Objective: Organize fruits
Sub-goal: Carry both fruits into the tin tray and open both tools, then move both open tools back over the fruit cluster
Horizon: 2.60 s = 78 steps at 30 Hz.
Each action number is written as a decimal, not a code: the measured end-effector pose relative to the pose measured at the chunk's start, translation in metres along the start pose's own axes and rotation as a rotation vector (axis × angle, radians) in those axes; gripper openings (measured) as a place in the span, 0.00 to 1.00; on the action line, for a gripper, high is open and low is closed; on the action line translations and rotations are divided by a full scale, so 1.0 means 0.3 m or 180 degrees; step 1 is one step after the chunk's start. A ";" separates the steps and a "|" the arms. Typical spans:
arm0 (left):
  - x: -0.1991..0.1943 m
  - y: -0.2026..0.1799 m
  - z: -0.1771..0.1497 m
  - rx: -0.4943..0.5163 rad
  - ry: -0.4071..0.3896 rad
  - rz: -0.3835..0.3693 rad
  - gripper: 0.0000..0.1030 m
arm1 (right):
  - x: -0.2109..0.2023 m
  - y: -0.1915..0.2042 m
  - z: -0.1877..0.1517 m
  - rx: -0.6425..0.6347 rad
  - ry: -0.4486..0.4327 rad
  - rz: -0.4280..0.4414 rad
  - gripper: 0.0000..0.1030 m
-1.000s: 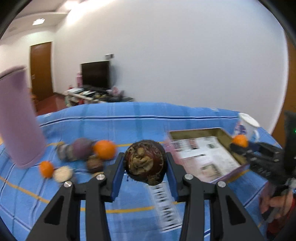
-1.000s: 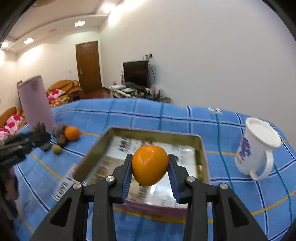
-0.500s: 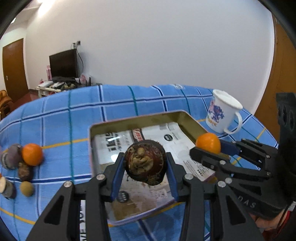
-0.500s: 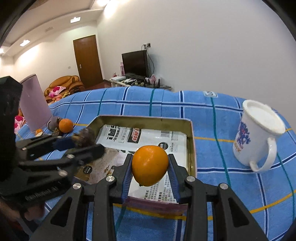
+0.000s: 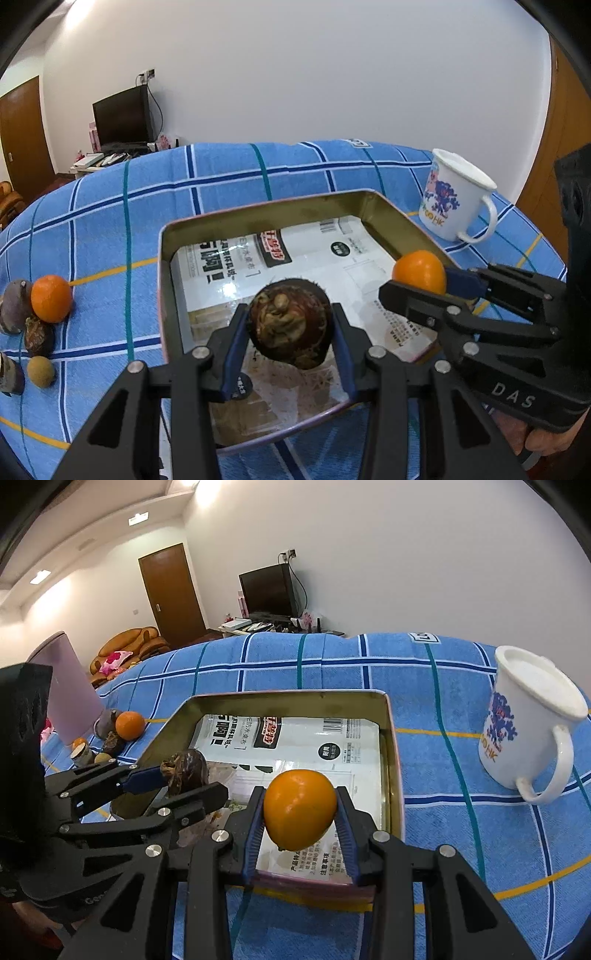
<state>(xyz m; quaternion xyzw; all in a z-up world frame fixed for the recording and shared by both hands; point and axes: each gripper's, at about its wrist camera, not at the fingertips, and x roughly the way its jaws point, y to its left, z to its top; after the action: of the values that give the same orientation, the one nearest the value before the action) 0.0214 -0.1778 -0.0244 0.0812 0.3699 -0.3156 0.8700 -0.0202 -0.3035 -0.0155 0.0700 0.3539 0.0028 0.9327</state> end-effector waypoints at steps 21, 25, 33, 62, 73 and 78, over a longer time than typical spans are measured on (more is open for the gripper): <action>-0.128 0.045 -0.007 -0.0262 -0.0733 0.0415 1.00 | -0.089 -0.056 0.010 0.0565 -0.0429 0.0742 0.75; -0.162 0.007 -0.007 -0.0012 -0.0948 0.0634 1.00 | -0.108 -0.027 0.002 0.0470 -0.0504 0.0487 0.75; -0.197 0.047 -0.025 0.0010 -0.1085 0.1058 1.00 | -0.159 -0.010 -0.013 0.0340 -0.0868 -0.0011 0.75; -0.381 0.451 -0.138 -0.0435 -0.1252 0.1570 1.00 | -0.138 0.265 -0.042 -0.0213 -0.1054 -0.0412 0.75; -0.430 0.612 -0.162 -0.0723 -0.1209 0.1953 1.00 | -0.064 0.519 -0.005 -0.0384 -0.0924 -0.0020 0.75; -0.449 0.673 -0.175 -0.0750 -0.1145 0.2088 1.00 | -0.022 0.625 0.007 -0.0397 -0.0846 0.0203 0.75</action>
<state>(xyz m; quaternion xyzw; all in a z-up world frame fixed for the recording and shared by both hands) 0.0424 0.0667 0.0130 0.0380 0.1997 0.0146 0.9790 -0.0155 -0.1184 0.0151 0.0228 0.2241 0.0451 0.9732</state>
